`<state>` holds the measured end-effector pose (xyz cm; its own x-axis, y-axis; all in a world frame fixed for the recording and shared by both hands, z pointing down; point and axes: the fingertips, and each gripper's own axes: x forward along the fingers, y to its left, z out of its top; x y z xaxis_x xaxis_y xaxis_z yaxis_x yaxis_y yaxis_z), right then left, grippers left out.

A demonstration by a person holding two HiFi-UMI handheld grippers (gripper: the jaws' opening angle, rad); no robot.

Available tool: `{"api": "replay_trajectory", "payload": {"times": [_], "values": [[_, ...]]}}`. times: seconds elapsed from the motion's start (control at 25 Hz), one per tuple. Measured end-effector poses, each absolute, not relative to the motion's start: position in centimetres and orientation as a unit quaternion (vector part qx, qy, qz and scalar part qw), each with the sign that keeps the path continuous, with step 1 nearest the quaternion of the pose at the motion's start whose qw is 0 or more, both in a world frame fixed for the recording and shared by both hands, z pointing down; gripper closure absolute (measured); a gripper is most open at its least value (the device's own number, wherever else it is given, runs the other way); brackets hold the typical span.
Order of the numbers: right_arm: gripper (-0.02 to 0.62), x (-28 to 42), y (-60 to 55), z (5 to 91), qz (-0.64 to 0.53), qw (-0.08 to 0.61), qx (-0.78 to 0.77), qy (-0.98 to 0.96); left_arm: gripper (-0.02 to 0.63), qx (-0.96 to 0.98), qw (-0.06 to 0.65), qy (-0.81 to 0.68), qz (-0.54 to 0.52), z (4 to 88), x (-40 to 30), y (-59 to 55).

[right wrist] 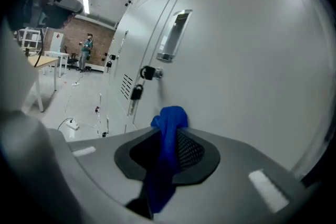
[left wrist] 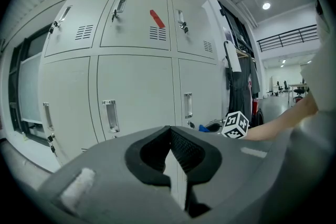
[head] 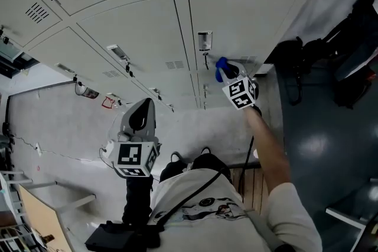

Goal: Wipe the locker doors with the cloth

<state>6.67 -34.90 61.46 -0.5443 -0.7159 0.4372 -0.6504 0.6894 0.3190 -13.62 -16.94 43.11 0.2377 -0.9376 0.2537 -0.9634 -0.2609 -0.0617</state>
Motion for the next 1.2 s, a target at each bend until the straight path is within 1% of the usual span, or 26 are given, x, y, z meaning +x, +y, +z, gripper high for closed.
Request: {"api": "replay_trajectory", "payload": {"times": [0.32, 0.48, 0.6, 0.8, 0.96, 1.2], "values": [[0.532, 16.8, -36.6, 61.5, -0.03, 0.293, 0.469, -0.833, 0.614, 0.805, 0.063, -0.578, 0.121, 43.6, -10.8, -17.4], [0.532, 19.7, -37.0, 61.9, -0.008, 0.295, 0.494, -0.818, 0.614, 0.811, 0.062, -0.568, 0.126, 43.7, -9.7, -17.5], [0.532, 20.8, -36.8, 61.1, -0.004, 0.28, 0.504, -0.817, 0.614, 0.81, 0.066, -0.566, 0.135, 44.2, -9.6, -17.3], [0.532, 19.9, -34.4, 57.9, -0.021, 0.232, 0.504, -0.832, 0.614, 0.807, 0.051, -0.576, 0.12, 43.5, -10.1, -16.7], [0.532, 18.0, -30.9, 55.9, -0.022, 0.192, 0.5, -0.844, 0.614, 0.804, 0.065, -0.579, 0.117, 44.0, -10.8, -15.7], [0.531, 11.4, -22.6, 52.0, -0.048, 0.161, 0.458, -0.873, 0.614, 0.807, 0.069, -0.578, 0.103, 44.3, -12.8, -12.5]]}}
